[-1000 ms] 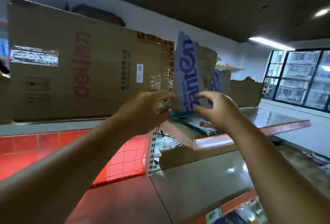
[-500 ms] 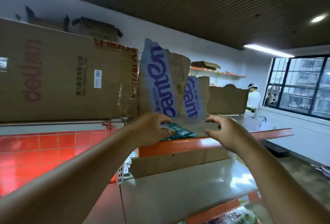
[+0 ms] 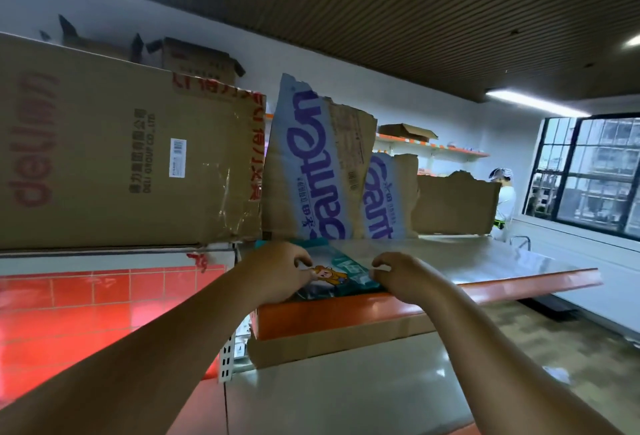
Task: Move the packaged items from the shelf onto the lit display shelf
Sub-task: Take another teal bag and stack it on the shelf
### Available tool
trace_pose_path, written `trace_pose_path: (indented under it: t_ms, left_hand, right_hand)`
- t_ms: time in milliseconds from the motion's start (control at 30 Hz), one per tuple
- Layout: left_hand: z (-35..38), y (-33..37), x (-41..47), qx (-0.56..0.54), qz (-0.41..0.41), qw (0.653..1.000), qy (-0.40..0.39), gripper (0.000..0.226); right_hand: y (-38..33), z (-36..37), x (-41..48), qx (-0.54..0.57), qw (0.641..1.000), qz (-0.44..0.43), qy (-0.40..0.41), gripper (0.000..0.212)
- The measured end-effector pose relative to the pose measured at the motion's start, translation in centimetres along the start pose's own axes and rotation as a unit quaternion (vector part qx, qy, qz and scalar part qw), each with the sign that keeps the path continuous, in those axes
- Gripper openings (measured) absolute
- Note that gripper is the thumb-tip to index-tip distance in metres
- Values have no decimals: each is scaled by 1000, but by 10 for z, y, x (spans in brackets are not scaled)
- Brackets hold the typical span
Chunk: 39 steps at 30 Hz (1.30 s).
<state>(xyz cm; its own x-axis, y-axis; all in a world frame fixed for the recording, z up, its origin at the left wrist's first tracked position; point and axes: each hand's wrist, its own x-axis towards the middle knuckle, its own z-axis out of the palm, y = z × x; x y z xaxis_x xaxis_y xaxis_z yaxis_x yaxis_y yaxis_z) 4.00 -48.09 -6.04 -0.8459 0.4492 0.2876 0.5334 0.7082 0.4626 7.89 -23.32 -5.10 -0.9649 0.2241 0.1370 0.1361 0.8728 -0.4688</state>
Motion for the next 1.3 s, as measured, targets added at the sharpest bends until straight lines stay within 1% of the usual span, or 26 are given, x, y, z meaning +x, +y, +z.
trace_pose_path:
  t_ms: [67,100,200,233,300,367,467,533,633,700,767,833,900,967,1000,1033,1067,1133,1167,1200,1233,1267,1300]
  left_hand:
    - [1,-1,8,-51,11,999,12,31]
    - [2,-2,12,-74,14,997,21,29]
    - [2,-7,26,-118,20,993,21,28]
    - [1,-10,30,-130,20,991,15,28]
    - [1,-15,39,-151,14,988,4,26]
    - [2,-20,46,-176,7,984,3,24]
    - [3,-27,54,-230,-17,973,4,24]
    - [4,-29,58,-269,-38,963,1,23]
    - [5,-27,66,-348,-79,934,8,21]
    - [6,-24,70,-358,-93,929,21,25]
    - [9,-21,76,-364,-102,925,35,38]
    - [12,-17,82,-387,-113,914,45,44]
    - [13,-9,84,-406,-121,904,54,45]
    - [13,0,86,-423,-133,894,63,43]
    - [12,3,88,-444,-141,883,61,41]
    - [12,5,89,-466,-150,870,53,40]
    - [12,8,92,-486,-156,859,42,40]
    - [12,11,96,-502,-168,848,14,42]
    - [12,13,98,-502,-171,848,1,44]
    - [12,14,100,-499,-169,850,-14,46]
    - [12,17,100,-494,-164,853,-32,48]
    - [12,20,101,-483,-156,860,-47,51]
    - [12,24,101,-469,-146,869,-61,54]
  right_hand:
    - [-5,3,11,18,1000,1,4,24]
    - [-6,4,16,45,999,8,11,18]
    - [-11,3,28,171,984,40,40,3]
    - [-14,1,30,221,972,58,49,1]
    - [-16,0,36,298,948,91,60,6]
    - [-16,3,43,305,943,121,59,9]
    - [-17,9,48,273,948,163,25,19]
    - [-17,10,50,279,946,166,24,16]
    - [-18,8,49,322,931,167,33,5]
    - [-16,8,48,361,918,160,29,5]
    - [-14,5,44,419,896,149,17,7]
    - [-7,2,41,474,873,116,11,9]
    - [3,-1,39,531,844,73,14,15]
    - [16,-5,38,599,801,13,22,30]
    - [23,-7,39,616,787,-32,23,44]
    - [29,-8,39,602,794,-80,27,56]
    - [37,-11,41,559,819,-125,38,62]
    - [49,-14,44,418,885,-186,82,64]
    - [55,-15,49,343,909,-204,120,63]
    - [60,-16,54,270,922,-220,168,59]
    - [67,-20,59,202,924,-238,221,56]
    - [73,-25,64,143,917,-262,263,51]
    - [81,-30,69,102,910,-288,281,43]
